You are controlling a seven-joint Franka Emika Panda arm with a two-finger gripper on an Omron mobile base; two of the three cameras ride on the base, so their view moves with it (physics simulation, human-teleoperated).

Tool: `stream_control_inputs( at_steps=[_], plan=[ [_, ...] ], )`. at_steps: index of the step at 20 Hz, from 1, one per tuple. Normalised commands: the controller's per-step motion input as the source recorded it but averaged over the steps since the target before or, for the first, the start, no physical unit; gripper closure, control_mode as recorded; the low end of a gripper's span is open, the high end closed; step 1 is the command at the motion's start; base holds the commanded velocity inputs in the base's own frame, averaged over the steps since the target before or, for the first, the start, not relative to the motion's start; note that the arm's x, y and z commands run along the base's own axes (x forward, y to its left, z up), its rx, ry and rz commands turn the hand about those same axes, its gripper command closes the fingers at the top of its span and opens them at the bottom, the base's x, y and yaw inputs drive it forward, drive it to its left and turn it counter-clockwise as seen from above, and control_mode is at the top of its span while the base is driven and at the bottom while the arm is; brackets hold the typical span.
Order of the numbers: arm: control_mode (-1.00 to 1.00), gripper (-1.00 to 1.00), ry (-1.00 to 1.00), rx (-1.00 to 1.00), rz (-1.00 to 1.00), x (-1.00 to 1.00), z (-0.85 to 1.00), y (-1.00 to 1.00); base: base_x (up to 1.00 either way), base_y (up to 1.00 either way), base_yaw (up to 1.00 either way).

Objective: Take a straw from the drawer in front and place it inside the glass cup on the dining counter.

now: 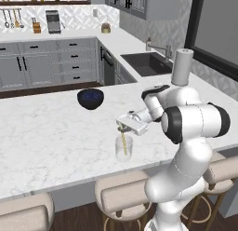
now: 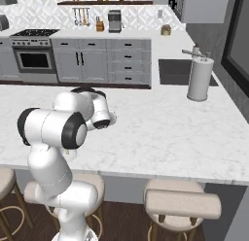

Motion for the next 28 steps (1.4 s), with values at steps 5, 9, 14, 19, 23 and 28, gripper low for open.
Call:
stream_control_inputs(
  at_steps=[5, 9, 14, 19, 23, 28],
  plan=[
    [-1.0, -1.0, 0.0, 0.0, 0.07, 0.0, -0.1, 0.0, 0.0, 0.0, 0.0],
    [-1.0, -1.0, -0.09, 0.0, 0.02, 0.06, 0.02, -0.2, 0.0, 0.0, 0.0],
    [-1.0, -1.0, -0.19, 0.0, 0.0, 0.0, 0.28, -0.37, 0.0, 0.0, 0.0],
    [-1.0, -1.0, -0.33, 0.0, 0.0, -0.36, 0.56, -0.47, 0.0, 0.0, 0.0],
    [-1.0, -1.0, -0.51, -0.07, 0.0, -0.92, 0.59, -0.18, 0.0, 0.0, 0.0],
    [-1.0, -1.0, -0.6, -0.18, 0.0, -1.0, 0.4, 0.1, 0.0, 0.0, 0.0]
  ],
)
